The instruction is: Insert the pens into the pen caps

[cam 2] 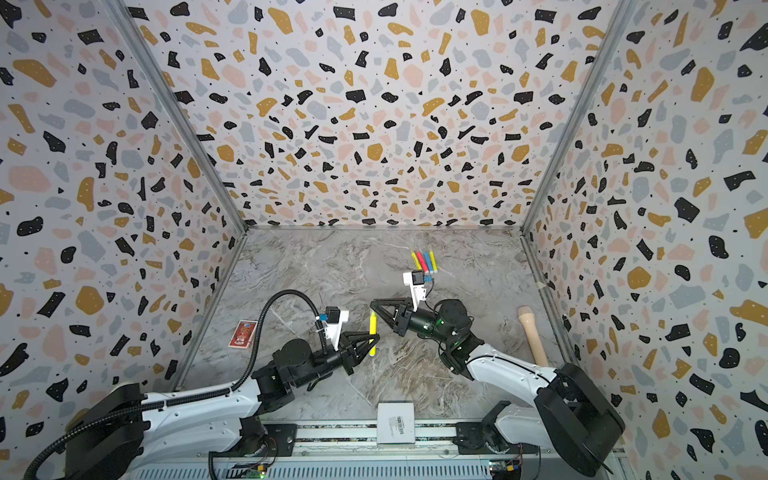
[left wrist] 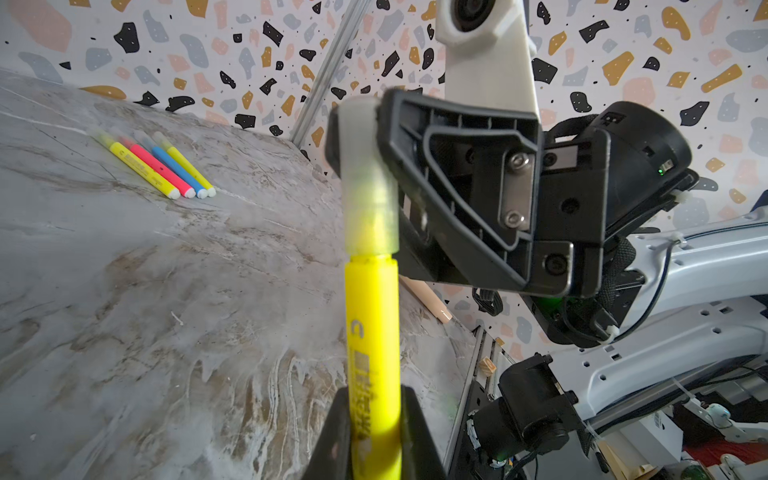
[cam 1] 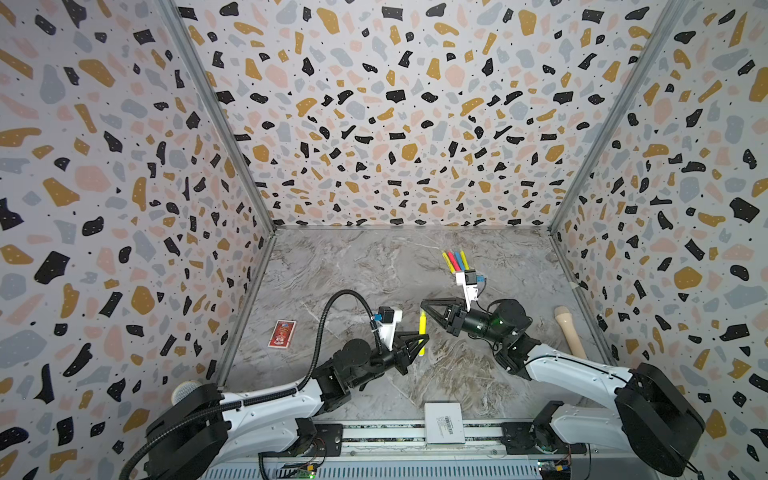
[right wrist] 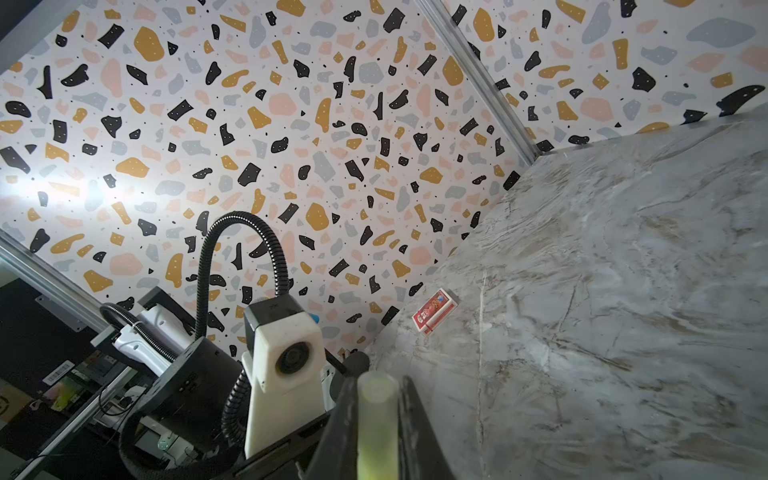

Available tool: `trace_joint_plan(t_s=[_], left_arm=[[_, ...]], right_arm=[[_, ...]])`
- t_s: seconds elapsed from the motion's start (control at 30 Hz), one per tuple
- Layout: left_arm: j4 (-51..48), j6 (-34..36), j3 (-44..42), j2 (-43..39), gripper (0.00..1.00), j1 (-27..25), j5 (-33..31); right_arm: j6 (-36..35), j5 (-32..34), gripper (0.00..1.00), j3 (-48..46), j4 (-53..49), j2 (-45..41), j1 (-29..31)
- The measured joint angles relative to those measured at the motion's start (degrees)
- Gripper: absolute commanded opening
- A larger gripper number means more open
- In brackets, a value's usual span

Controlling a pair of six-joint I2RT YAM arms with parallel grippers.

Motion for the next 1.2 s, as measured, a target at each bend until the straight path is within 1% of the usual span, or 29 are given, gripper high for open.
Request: trace_joint_plan(t_s=[0.07, 0.1, 0.2, 0.3, 0.33, 0.37, 0.47, 0.6, 0.73, 0.87, 0.93, 1.07, 1.2], left_arm=[[-0.4, 0.0, 0.0, 0.0, 0.0, -0.1, 0.4], [-0.8, 0.0, 0.0, -0.1, 0.0, -0.2, 0.7], [-1.2, 0.3, 0.2, -0.4, 0.0, -0.3, 0.7], [-0.7, 0.3, 1.2, -0.7, 0.0, 0.0, 0.1], [-0.2, 0.3, 1.3, -0.7, 0.0, 0.0, -0.2], [0.1, 0.3, 1.3, -0.7, 0.0, 0.0, -0.3], [0.2, 0.4, 1.3, -0.6, 0.0, 0.0, -0.4], [0.1, 0.4, 1.3, -0.6, 0.0, 0.0, -0.4], [0.1, 0.5, 1.3, -0.6, 0.0, 0.0, -0.4], [0.1, 0.5, 1.3, -0.6, 0.0, 0.0, -0.4], [0.1, 0.6, 1.3, -0.6, 0.0, 0.0, -0.3], [0.1, 0.9, 1.3, -0.3, 0.0, 0.0, -0.3], [0.1, 1.1, 1.3, 0.0, 0.0, 0.0, -0.3]], right_arm=[[-0.7, 0.7, 0.16, -0.7, 0.7, -0.1, 0.6], [-1.1, 0.9, 0.2, -1.2, 1.0, -0.4, 0.8], [-2.7, 0.4, 0.35, -2.8, -0.2, -2.4, 1.3], [-4.8, -0.7, 0.51, -3.7, -4.1, -5.4, 2.3], [-5.6, -0.8, 0.55, -3.7, -5.4, -6.6, 2.5], [-6.5, -0.8, 0.58, -3.6, -6.8, -7.8, 2.5], [-8.7, -0.6, 0.61, -2.9, -11.2, -11.4, 1.7], [-10.2, -0.5, 0.62, 0.3, -17.1, -13.5, -2.6], [-13.2, -0.3, 0.59, 8.3, -26.1, -11.4, -5.9], [-16.8, -1.9, 0.52, 17.6, -32.9, -6.5, -5.9], [-18.5, -2.9, 0.5, 21.2, -35.7, -4.1, -5.4], [-21.3, -3.9, 0.47, 24.9, -40.5, -0.6, -3.3], [-23.2, -4.5, 0.41, 25.8, -43.7, 1.5, -1.1]])
